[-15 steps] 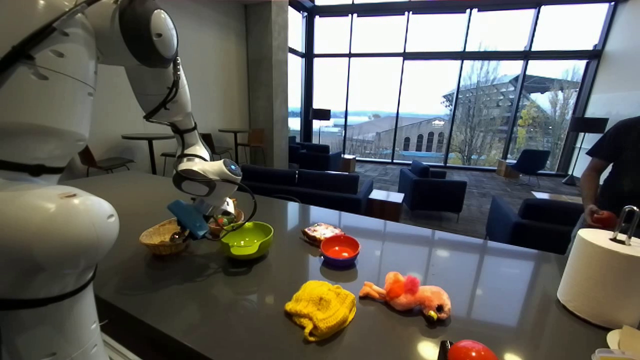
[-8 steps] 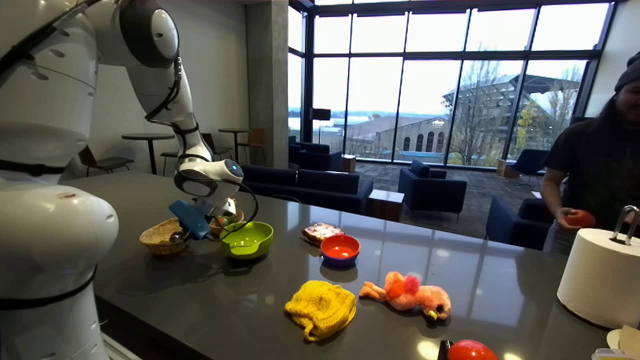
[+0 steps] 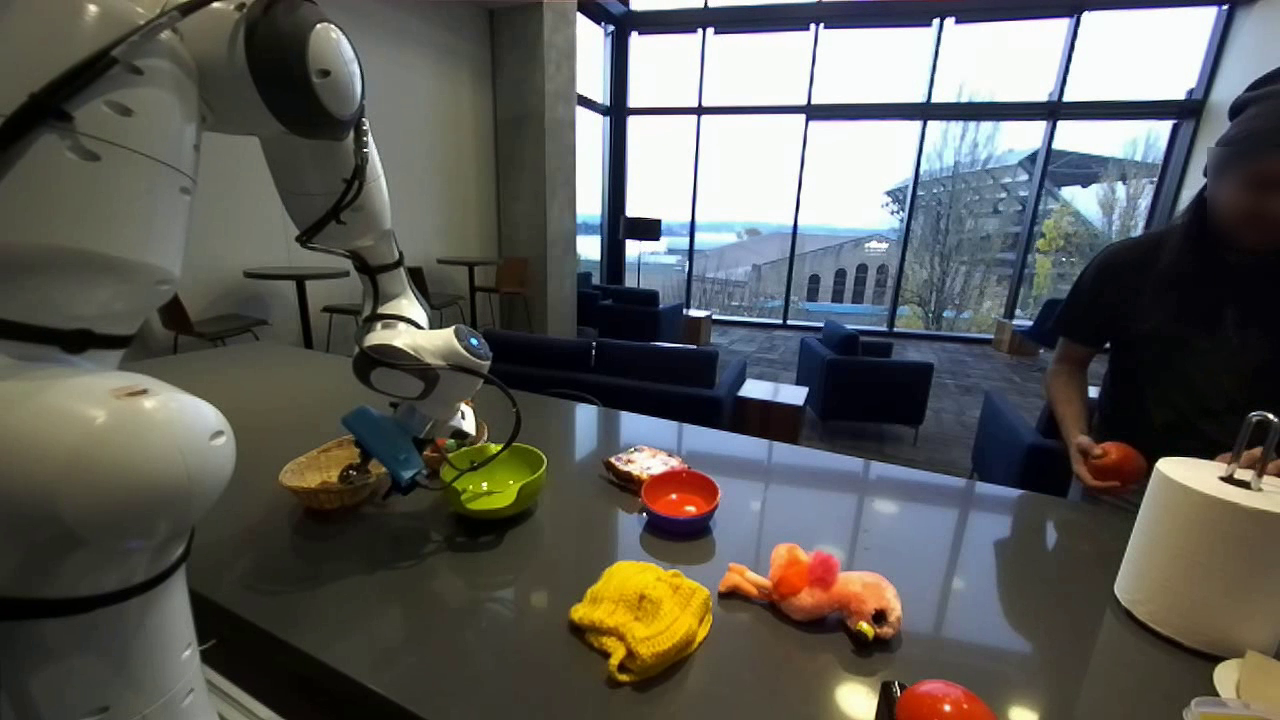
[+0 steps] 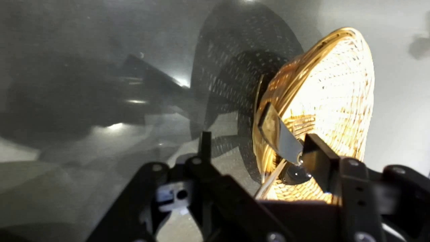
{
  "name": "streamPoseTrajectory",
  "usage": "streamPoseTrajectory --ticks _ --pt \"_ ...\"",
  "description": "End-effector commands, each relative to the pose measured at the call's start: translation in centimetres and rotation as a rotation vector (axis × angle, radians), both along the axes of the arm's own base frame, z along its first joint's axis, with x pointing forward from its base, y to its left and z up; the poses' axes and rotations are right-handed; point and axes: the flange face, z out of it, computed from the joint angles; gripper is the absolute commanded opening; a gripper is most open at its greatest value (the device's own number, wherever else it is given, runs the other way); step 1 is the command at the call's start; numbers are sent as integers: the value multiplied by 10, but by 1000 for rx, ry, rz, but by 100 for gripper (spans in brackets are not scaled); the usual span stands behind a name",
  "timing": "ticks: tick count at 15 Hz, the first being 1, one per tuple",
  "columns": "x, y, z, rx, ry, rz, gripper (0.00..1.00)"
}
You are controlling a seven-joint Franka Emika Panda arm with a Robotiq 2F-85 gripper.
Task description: Use the black spoon to mix the contents of the green bowl
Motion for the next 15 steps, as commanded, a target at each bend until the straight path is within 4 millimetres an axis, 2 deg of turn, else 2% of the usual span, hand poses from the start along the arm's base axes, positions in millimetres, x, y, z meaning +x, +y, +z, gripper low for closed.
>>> streamPoseTrajectory --ticks 1,9,10,12,15 --pt "-9 -4 4 8 21 -1 99" --pt "-25 2 2 29 66 33 100" --pt "-25 3 2 28 64 34 75" --pt "-24 3 3 25 57 33 69" --pt "-21 1 5 16 40 32 44"
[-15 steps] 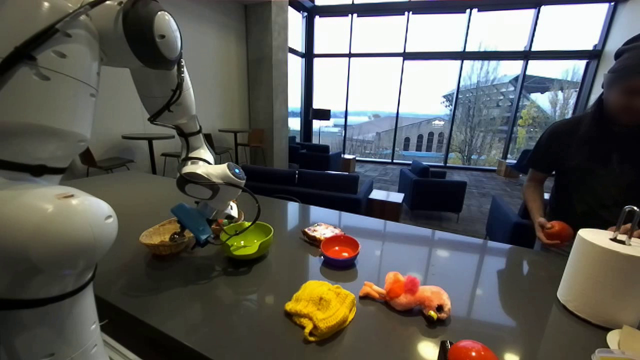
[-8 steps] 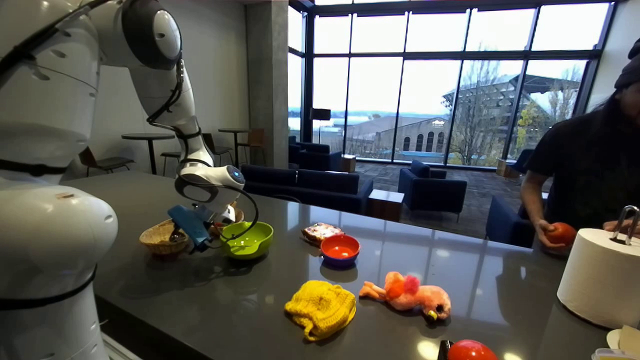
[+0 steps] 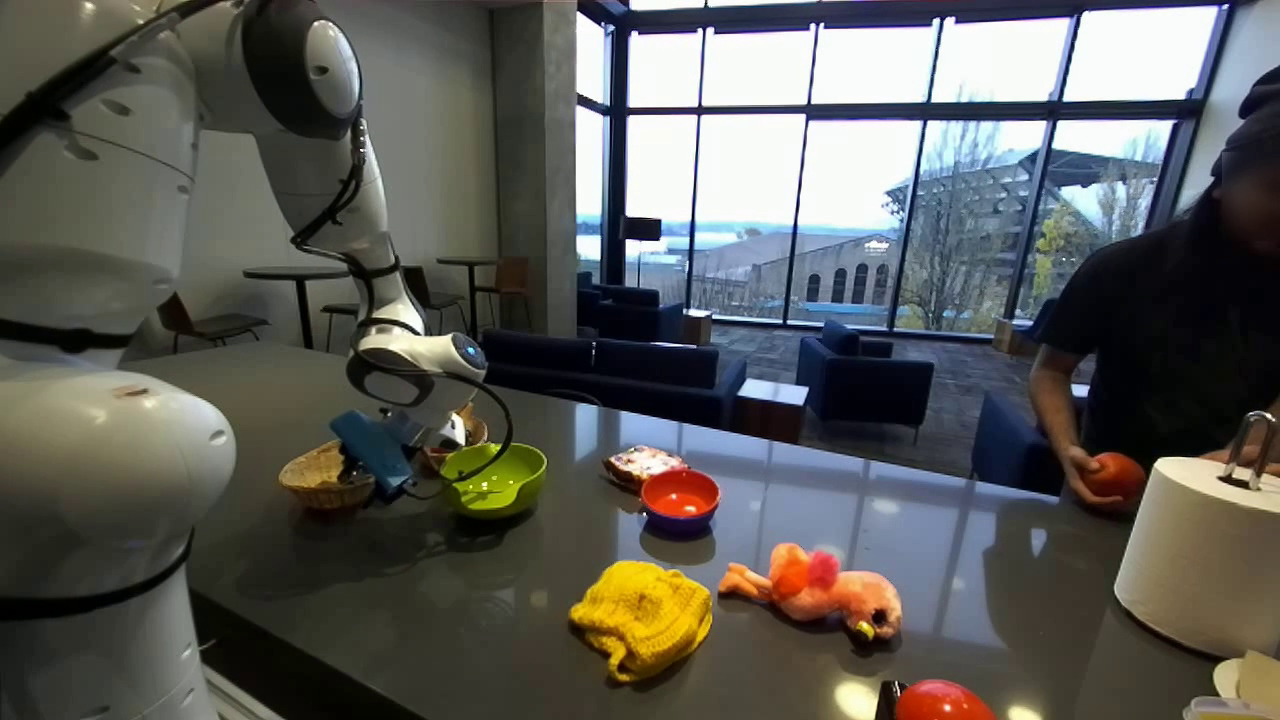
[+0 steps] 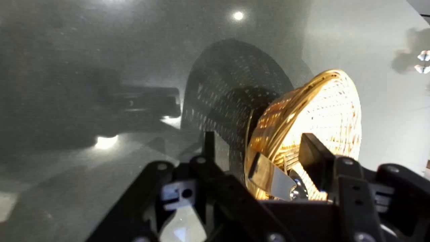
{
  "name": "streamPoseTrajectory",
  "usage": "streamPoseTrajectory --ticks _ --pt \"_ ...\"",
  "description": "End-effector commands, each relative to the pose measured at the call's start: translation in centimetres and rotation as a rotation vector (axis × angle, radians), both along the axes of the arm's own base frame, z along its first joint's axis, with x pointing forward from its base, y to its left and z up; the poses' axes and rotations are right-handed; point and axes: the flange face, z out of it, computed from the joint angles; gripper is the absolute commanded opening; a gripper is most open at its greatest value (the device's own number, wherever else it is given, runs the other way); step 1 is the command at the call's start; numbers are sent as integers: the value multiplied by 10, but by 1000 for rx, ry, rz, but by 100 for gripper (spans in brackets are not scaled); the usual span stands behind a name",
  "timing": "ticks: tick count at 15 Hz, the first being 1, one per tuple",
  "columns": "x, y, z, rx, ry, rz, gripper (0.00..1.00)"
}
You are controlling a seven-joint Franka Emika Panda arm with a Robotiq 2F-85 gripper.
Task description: Use the black spoon to mix the contents of the green bowl
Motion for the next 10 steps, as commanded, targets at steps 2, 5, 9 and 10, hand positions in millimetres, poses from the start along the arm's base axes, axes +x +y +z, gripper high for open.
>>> streamPoseTrajectory --ticks 2,5,9,10 --pt "1 -5 14 -33 -39 -7 30" --pt "8 -10 18 -54 -66 -13 6" --pt "11 -10 24 -55 -76 -10 3" --pt "9 -8 25 -53 -76 -8 1"
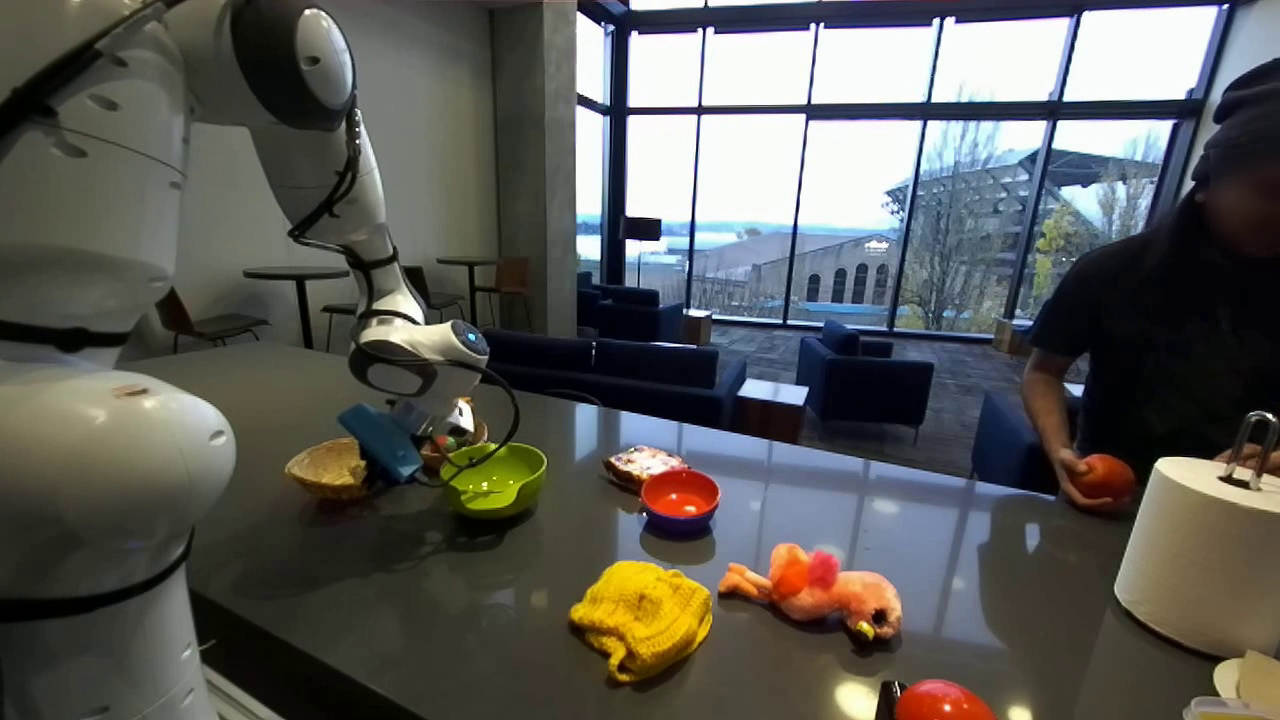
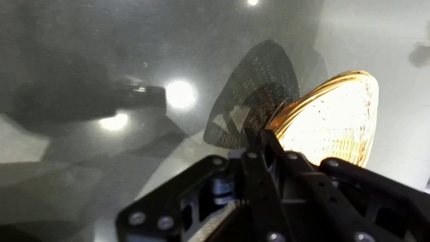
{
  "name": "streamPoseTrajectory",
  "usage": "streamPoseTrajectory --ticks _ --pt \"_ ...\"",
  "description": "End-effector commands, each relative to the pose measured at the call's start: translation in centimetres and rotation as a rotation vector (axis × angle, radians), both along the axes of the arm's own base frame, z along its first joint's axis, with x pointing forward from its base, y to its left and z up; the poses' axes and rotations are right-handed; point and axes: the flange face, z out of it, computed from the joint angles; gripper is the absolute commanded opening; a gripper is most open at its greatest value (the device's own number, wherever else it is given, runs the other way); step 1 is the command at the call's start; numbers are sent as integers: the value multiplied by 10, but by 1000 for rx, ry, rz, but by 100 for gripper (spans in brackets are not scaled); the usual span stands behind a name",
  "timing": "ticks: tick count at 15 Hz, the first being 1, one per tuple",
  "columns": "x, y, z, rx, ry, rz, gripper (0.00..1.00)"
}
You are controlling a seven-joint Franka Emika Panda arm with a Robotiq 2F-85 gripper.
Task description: Use the black spoon to mix the contents of the green bowl
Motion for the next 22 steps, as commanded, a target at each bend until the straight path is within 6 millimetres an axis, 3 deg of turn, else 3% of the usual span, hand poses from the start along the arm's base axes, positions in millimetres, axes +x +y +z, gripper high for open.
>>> streamPoseTrajectory --ticks 1,8,15,22 --pt "-3 -1 13 -13 -8 1 0" --pt "-6 14 51 -47 -25 64 1" --pt "-8 27 114 -142 -26 106 1" --pt "1 11 164 -311 -94 38 1"
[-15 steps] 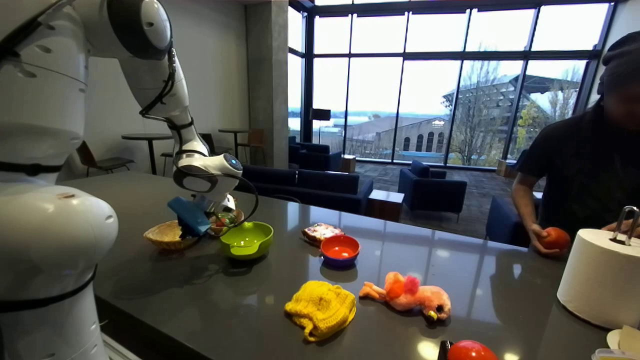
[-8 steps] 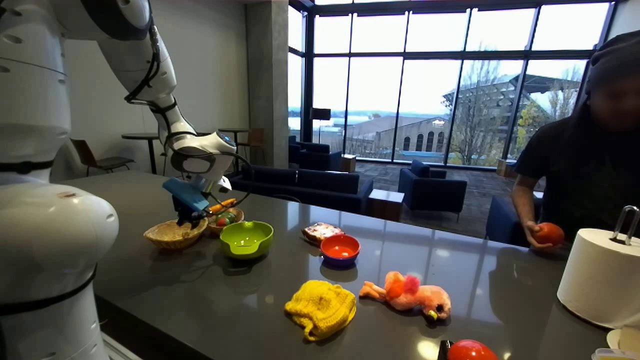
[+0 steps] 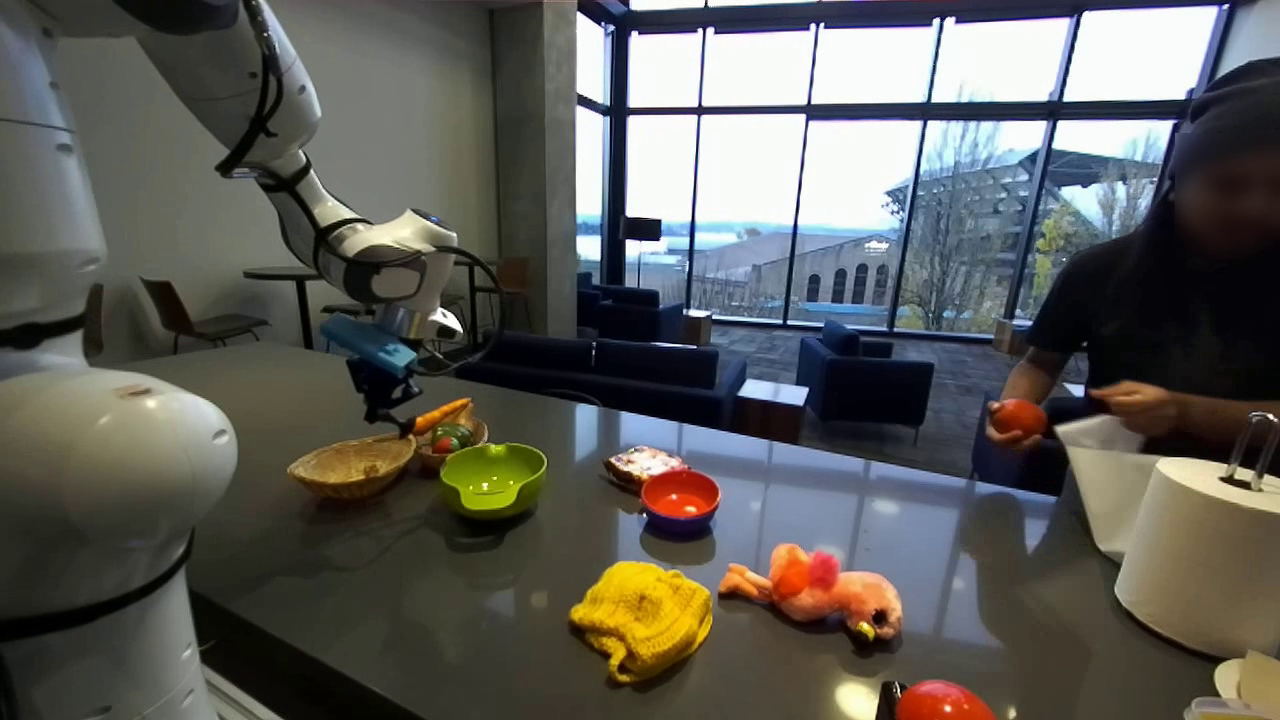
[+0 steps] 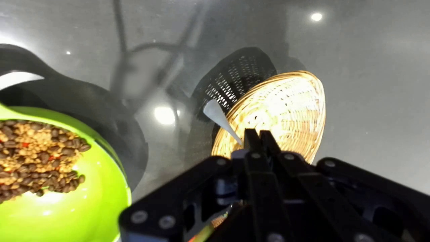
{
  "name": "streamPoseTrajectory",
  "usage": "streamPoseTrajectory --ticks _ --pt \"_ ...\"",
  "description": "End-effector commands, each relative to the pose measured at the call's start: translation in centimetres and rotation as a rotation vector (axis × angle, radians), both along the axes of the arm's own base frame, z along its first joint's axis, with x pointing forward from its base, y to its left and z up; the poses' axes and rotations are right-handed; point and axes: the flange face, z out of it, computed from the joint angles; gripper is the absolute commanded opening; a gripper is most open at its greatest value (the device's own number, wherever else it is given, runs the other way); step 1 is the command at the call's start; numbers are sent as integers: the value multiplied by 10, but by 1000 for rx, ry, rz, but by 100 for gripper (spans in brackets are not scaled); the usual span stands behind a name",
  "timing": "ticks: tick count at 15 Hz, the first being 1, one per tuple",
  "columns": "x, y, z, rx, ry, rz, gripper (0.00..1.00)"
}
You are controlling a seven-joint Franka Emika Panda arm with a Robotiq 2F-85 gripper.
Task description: Use the black spoon to mix the contents of the green bowl
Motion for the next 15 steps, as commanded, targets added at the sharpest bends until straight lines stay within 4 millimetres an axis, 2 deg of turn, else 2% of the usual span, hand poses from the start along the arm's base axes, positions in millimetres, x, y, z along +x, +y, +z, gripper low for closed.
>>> streamPoseTrajectory --ticks 1,9,15 --pt "-1 -14 25 -82 -48 -51 1" --pt "16 -57 63 -268 -103 -115 1" --pt "21 -84 78 -343 -45 -115 1"
